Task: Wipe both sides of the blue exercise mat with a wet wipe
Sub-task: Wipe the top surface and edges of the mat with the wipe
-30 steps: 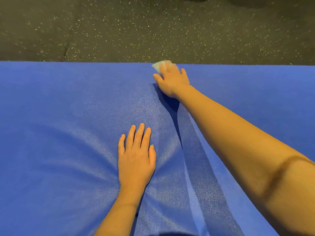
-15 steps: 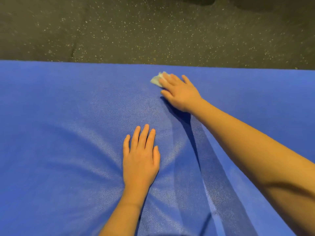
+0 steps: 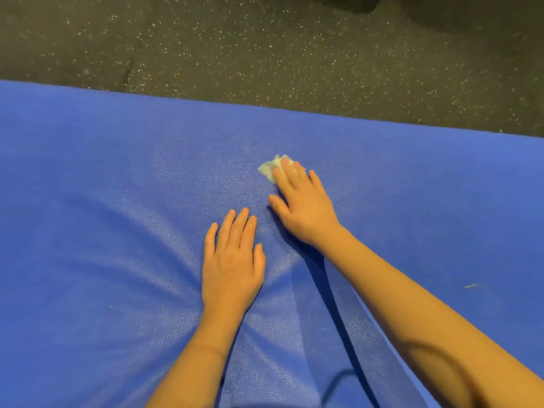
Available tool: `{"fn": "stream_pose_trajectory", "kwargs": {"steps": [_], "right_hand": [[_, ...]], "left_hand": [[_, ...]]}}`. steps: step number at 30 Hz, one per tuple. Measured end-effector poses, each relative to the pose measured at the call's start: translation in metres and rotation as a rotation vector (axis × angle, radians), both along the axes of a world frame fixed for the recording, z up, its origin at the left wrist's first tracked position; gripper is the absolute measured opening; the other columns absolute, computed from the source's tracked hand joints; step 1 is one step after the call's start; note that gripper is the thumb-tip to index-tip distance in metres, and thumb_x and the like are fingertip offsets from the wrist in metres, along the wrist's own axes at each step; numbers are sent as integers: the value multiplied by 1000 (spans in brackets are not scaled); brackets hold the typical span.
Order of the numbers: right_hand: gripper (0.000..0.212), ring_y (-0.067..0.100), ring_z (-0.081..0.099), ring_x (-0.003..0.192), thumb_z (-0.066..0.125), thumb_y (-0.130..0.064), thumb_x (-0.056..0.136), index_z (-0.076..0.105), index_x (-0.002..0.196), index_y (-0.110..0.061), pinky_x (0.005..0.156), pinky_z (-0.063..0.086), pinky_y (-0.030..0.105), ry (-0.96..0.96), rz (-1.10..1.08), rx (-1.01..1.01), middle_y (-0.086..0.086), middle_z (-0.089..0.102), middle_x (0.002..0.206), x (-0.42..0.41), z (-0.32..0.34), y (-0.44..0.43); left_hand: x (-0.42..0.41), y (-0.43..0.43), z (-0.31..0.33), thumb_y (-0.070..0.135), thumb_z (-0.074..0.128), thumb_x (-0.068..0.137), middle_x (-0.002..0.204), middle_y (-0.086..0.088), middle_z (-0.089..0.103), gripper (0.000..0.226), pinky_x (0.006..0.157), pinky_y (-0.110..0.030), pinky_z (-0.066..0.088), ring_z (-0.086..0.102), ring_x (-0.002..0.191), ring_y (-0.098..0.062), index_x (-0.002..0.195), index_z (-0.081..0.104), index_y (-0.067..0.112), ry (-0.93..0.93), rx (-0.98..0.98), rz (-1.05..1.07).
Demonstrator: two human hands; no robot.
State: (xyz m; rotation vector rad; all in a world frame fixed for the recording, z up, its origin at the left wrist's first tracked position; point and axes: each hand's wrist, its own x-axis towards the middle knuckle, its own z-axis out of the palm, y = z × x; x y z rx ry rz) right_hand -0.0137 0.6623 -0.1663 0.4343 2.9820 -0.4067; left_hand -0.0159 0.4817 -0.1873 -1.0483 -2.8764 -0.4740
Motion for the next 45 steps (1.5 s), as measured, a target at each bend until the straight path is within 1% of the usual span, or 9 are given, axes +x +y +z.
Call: {"fn": "stream_pose_trajectory", "kwargs": {"steps": [8,12,16,20,27,32,37,42,45], "right_hand": [[66,22,12,145,14,-50,93,23,149,-16,115,-2,47,-56,-132,100,4,12,159,23,3,4],[69,24,26,142,18,-50,90,36,144,-10,115,3,45,-31,129,81,9,25,155,51,6,-23],[73,21,12,145,5,-51,88,23,149,-15,115,-5,45,-86,-146,135,5,13,159,54,5,-9],[70,24,23,143,21,-49,88,34,145,-9,115,10,46,-58,53,0,11,25,155,67,11,-53],[69,21,8,146,16,-50,91,14,151,-16,117,3,43,-94,-214,36,5,8,159,80,11,-46],[69,19,14,146,16,-50,89,25,149,-17,117,8,45,-94,94,-53,1,11,159,103,14,-74],[70,20,8,146,10,-49,88,16,151,-19,116,6,44,-119,-242,-23,2,7,160,101,14,-67],[69,18,11,146,13,-51,90,21,150,-18,116,2,41,-162,154,-74,0,7,159,132,25,-87],[64,18,9,146,12,-48,93,17,151,-19,116,4,42,-203,-93,19,1,5,160,130,21,-65]], "left_hand": [[0,3,1,27,41,90,138,-12,54,48,112,-45,26,47,131,-31,128,58,5,13,56,29],[2,3,1,28,41,90,131,-13,57,46,108,-47,30,50,125,-32,126,60,6,20,29,62],[3,2,3,26,39,91,127,-11,58,43,106,-47,33,52,122,-31,124,60,7,-3,46,84],[2,-2,5,24,37,91,128,-8,60,43,104,-44,32,54,121,-30,123,62,8,-22,20,72],[23,-46,12,30,44,89,145,-7,48,51,110,-57,25,41,137,-28,135,54,10,-129,-88,136],[24,-58,10,37,28,93,151,-6,41,58,109,-62,24,35,141,-28,142,48,13,-179,-213,157],[25,-55,11,39,21,94,153,-5,37,61,111,-61,22,31,143,-27,145,44,14,-217,-252,152],[25,-56,16,38,22,94,153,-5,37,60,110,-61,22,31,143,-27,145,44,15,-246,-272,137],[24,-55,19,36,26,100,158,-2,27,53,114,-58,14,20,148,-24,150,34,18,-260,-277,142]]}}
